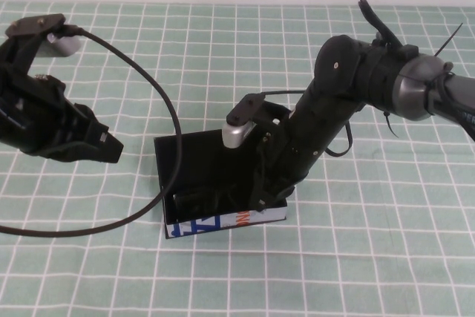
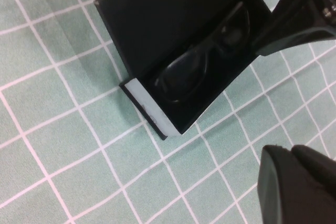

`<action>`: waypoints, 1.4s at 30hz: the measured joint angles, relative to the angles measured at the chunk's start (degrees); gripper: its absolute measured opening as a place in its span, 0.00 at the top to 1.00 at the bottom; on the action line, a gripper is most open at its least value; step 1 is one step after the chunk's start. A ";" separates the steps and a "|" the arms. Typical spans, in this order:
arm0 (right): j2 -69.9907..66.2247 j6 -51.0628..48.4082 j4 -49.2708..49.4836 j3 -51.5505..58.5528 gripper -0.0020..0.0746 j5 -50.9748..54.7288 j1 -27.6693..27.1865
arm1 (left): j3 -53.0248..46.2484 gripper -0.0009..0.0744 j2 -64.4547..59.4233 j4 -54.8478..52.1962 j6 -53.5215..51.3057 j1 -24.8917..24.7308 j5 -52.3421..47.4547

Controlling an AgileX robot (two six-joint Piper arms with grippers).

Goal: Return glasses to glasses case
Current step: Place the glasses in the glasses case, then close the glasses case

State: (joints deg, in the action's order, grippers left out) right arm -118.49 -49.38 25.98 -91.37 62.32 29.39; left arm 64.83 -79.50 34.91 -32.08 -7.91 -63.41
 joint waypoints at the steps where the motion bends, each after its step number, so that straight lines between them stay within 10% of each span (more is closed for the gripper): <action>1: 0.00 0.00 0.00 0.00 0.99 0.00 0.00 | 0.00 1.00 0.00 0.00 0.00 0.00 0.00; 10: 4.11 -2.25 1.15 -4.02 0.99 -0.14 -2.50 | -0.10 1.00 0.49 2.08 -4.73 0.00 0.08; 20: 5.68 0.16 18.83 -8.92 0.99 -6.94 -18.10 | -7.14 0.99 5.04 11.45 -20.25 -6.81 -3.21; 31: -2.60 -3.53 28.14 -9.05 0.99 -9.87 -17.82 | -21.78 0.99 2.97 13.78 -24.02 -35.89 42.42; 42: -11.47 -5.38 32.17 -18.40 0.99 -6.48 -17.73 | -25.26 0.99 -13.22 19.27 -23.38 -38.73 62.53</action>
State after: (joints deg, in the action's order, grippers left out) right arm -129.96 -54.76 58.16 -109.76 55.85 11.66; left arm 39.57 -92.72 54.18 -55.46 -46.64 -0.88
